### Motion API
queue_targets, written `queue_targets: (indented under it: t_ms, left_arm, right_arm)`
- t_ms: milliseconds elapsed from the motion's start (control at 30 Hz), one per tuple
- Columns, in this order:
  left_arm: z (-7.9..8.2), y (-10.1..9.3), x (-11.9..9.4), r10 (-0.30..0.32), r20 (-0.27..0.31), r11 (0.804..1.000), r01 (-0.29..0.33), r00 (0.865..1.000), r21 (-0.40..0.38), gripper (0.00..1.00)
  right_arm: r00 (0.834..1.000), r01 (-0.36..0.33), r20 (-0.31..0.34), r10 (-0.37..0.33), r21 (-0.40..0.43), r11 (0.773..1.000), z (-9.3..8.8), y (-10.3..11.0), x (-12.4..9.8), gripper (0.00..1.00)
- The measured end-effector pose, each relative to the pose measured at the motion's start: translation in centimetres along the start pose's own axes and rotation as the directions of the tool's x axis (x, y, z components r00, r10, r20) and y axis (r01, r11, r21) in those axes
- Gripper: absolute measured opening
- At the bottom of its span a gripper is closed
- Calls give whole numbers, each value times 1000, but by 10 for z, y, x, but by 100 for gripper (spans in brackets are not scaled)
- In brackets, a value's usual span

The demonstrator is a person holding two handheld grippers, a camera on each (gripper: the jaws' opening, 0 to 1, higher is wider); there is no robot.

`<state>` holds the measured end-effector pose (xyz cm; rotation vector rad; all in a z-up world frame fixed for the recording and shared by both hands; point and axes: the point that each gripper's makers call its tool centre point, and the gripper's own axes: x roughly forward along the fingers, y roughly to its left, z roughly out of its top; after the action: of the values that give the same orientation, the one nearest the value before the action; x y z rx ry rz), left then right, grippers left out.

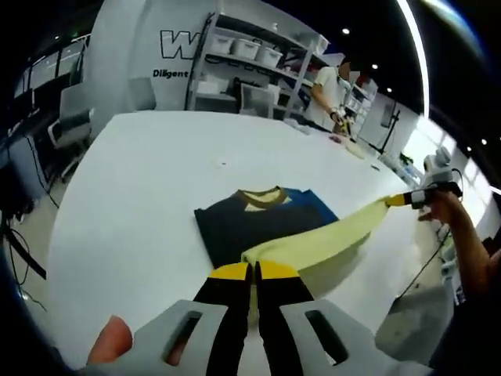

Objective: Fold the garment on the visible template until the final outline fits inside the template.

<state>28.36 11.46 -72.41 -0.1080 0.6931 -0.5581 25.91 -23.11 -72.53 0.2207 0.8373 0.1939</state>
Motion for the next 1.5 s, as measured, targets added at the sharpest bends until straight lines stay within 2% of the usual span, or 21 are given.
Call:
queue_targets:
  t_ms: [100, 133, 300, 467, 700, 900, 1133, 1500]
  left_arm:
    - [10, 4, 7, 5, 9, 1000, -5, 1000, 2, 0]
    - [18, 5, 10, 8, 22, 1000, -8, 1000, 12, 0]
    - [34, 10, 21, 16, 40, 1000, -17, 999, 23, 0]
    - [57, 19, 37, 28, 68, 999, -31, 997, 35, 0]
    - [73, 34, 57, 41, 81, 998, -44, 996, 35, 0]
    - [80, 46, 74, 51, 90, 998, -53, 995, 19, 0]
    - [82, 54, 93, 55, 93, 998, -57, 994, 15, 0]
    - [72, 71, 124, 64, 67, 998, -64, 996, 6, 0]
  right_arm:
    - [1000, -2, 20, 2, 2, 1000, 13, 0, 5, 0]
    - [1000, 0, 30, 0, -1, 1000, 19, -1, 8, 0]
    - [999, 11, 44, -10, -12, 1000, 34, -3, 17, 0]
    - [998, 20, 63, -18, -27, 999, 60, -4, 32, 0]
    - [997, 26, 71, -22, -46, 999, 85, -6, 53, 0]
    - [998, 23, 67, -20, -46, 999, 95, -9, 73, 0]
    - [998, 32, 52, -29, -55, 998, 97, -17, 94, 0]
    - [999, 33, 29, -31, -54, 998, 95, -27, 122, 0]
